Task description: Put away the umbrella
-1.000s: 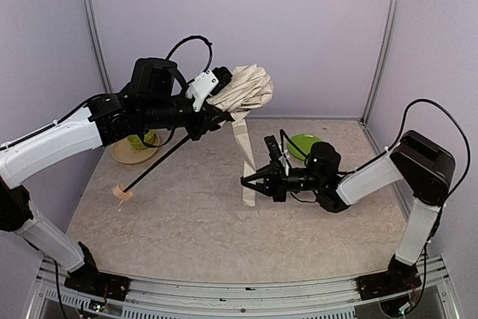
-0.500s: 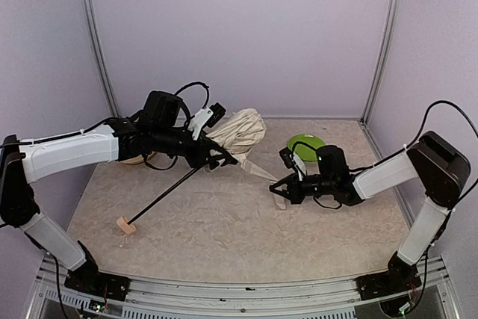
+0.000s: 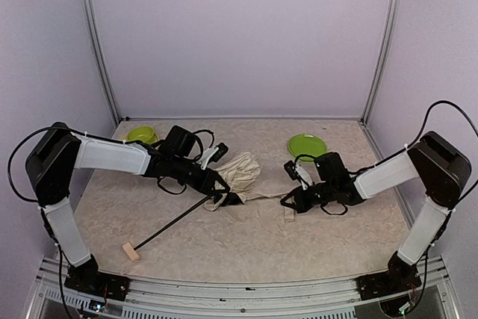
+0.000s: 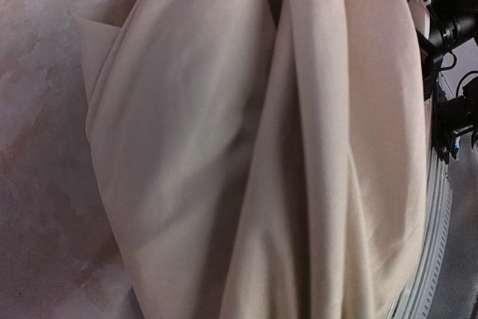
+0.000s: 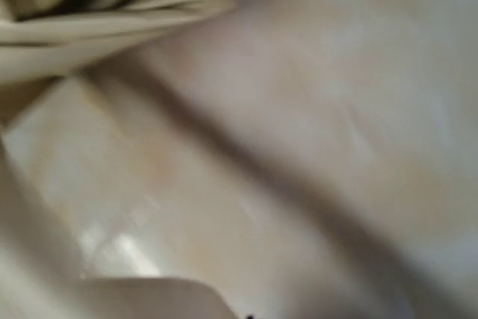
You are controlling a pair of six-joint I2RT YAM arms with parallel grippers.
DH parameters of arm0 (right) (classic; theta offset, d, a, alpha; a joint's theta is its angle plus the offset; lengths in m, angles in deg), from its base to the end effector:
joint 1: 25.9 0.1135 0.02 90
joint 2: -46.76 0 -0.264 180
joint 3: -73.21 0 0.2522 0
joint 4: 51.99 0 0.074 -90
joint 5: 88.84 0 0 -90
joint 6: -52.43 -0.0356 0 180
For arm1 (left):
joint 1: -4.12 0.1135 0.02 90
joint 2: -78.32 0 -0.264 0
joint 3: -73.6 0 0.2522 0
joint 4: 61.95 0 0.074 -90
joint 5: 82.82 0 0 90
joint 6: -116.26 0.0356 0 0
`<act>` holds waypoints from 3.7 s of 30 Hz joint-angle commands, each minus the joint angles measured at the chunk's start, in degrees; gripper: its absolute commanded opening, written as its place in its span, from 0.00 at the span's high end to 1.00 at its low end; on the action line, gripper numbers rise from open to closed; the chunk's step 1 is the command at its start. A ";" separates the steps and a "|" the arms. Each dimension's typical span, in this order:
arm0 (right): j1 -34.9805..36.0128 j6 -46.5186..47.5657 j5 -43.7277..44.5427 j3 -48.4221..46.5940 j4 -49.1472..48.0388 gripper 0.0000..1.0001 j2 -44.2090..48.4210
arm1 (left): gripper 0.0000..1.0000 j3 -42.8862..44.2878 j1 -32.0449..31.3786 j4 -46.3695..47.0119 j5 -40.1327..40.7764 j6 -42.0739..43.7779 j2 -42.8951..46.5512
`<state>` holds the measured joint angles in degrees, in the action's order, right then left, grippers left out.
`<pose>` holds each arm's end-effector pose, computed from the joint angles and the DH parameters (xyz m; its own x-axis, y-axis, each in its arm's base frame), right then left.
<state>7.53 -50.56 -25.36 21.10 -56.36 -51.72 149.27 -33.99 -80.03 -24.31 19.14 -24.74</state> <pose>0.2513 0.1849 0.1212 -0.7172 -0.2324 -0.6570 -0.6246 0.6324 0.4582 0.2850 -0.2472 0.1803 -0.6575 0.3814 -0.6497 0.7387 0.4960 -0.4564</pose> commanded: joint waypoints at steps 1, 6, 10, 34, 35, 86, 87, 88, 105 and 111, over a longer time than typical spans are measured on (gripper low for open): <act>-2.31 -1.41 7.22 1.87 10.61 1.00 4.19 | 0.86 -0.10 0.08 7.80 -0.41 0.45 2.57; -0.95 -1.12 5.19 -0.09 15.10 1.00 3.91 | 0.85 3.33 0.40 -0.21 1.43 -0.24 -6.07; 3.39 0.08 0.61 -1.94 16.86 1.00 2.85 | 0.59 3.17 0.30 0.24 2.52 -1.15 -6.78; 13.08 -7.53 -3.48 -0.27 26.51 1.00 6.76 | 0.14 19.55 -6.37 -11.96 15.95 9.66 -14.60; 13.12 -7.83 -3.87 0.02 26.32 1.00 7.34 | 0.14 20.24 -7.09 -12.87 17.11 10.65 -15.58; -4.04 21.96 13.01 -69.20 47.19 1.00 -5.39 | 1.00 15.94 -16.39 -20.79 18.08 27.97 -4.44; -2.46 21.68 13.51 -68.30 47.84 1.00 -3.68 | 1.00 17.49 -15.20 -20.39 20.65 26.46 -6.83; -0.84 21.21 14.49 -67.81 48.86 1.00 -2.20 | 1.00 19.43 -14.23 -20.54 23.34 25.00 -10.39; 8.01 -1.27 18.59 -26.47 51.42 1.00 31.59 | 1.00 16.22 -3.50 -2.54 17.44 18.31 -13.34; 8.58 -3.40 12.22 -12.55 44.64 1.00 37.21 | 1.00 14.01 -2.25 1.63 17.28 18.74 -10.70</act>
<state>15.64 -50.91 -10.09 3.79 -10.39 -19.00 165.62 -41.11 -80.57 -11.30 41.72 -38.12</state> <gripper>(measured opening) 0.007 0.212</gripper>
